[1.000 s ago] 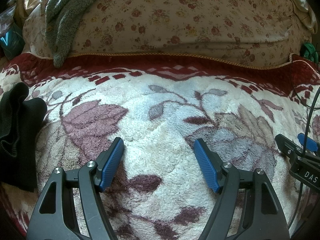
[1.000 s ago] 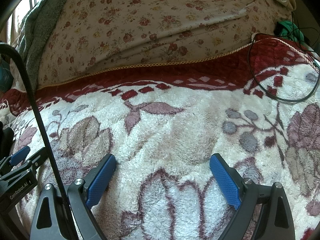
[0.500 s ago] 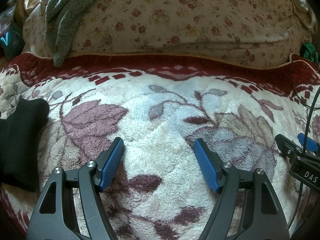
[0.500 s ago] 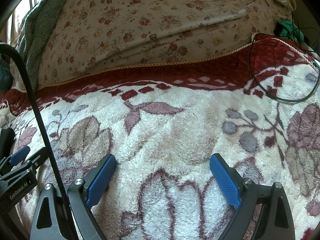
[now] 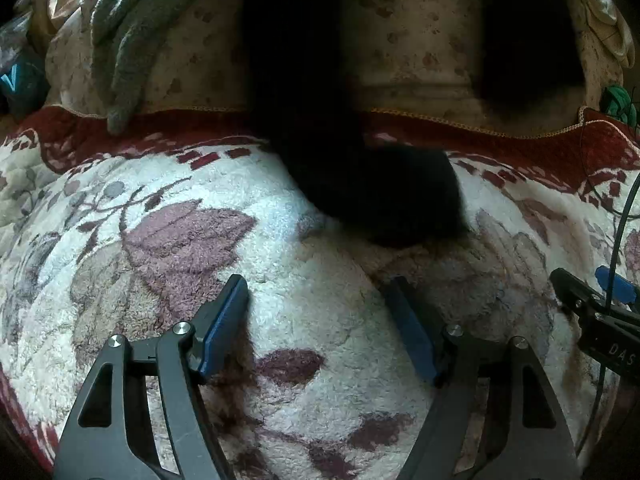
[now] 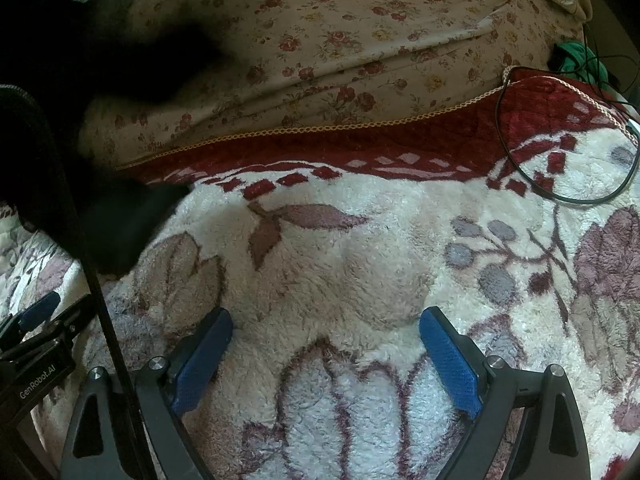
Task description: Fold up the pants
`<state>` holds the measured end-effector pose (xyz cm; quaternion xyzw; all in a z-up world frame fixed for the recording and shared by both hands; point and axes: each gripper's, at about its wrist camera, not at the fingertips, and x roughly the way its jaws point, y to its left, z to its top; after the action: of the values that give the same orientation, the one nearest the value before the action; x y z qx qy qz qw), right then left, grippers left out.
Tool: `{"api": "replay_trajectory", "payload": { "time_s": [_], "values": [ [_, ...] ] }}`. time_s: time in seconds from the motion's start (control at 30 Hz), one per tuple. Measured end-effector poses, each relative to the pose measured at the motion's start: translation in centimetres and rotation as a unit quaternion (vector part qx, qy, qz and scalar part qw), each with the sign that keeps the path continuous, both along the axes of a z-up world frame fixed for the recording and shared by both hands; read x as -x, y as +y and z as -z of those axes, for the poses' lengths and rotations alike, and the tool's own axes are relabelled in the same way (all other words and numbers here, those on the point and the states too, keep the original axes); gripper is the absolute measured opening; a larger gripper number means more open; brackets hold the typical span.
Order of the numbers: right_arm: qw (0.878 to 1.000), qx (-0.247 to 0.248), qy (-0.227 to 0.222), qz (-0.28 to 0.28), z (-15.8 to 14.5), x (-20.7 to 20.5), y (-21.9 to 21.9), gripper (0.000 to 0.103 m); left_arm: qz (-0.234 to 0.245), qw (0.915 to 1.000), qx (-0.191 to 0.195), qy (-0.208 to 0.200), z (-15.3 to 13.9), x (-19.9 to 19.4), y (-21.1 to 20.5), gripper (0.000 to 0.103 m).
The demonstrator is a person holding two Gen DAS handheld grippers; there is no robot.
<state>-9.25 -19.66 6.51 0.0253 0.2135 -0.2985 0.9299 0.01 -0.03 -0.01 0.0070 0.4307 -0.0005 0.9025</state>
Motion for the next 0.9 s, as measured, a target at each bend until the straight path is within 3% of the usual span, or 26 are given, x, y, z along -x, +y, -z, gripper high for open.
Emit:
{"api": "replay_trajectory", "payload": {
  "time_s": [0.9],
  "values": [
    [1.000,0.000,0.001,0.001,0.00,-0.16,-0.04,0.094,0.000,1.0000,0.001,0.000,0.05,0.13,0.01,0.073]
  ]
}}
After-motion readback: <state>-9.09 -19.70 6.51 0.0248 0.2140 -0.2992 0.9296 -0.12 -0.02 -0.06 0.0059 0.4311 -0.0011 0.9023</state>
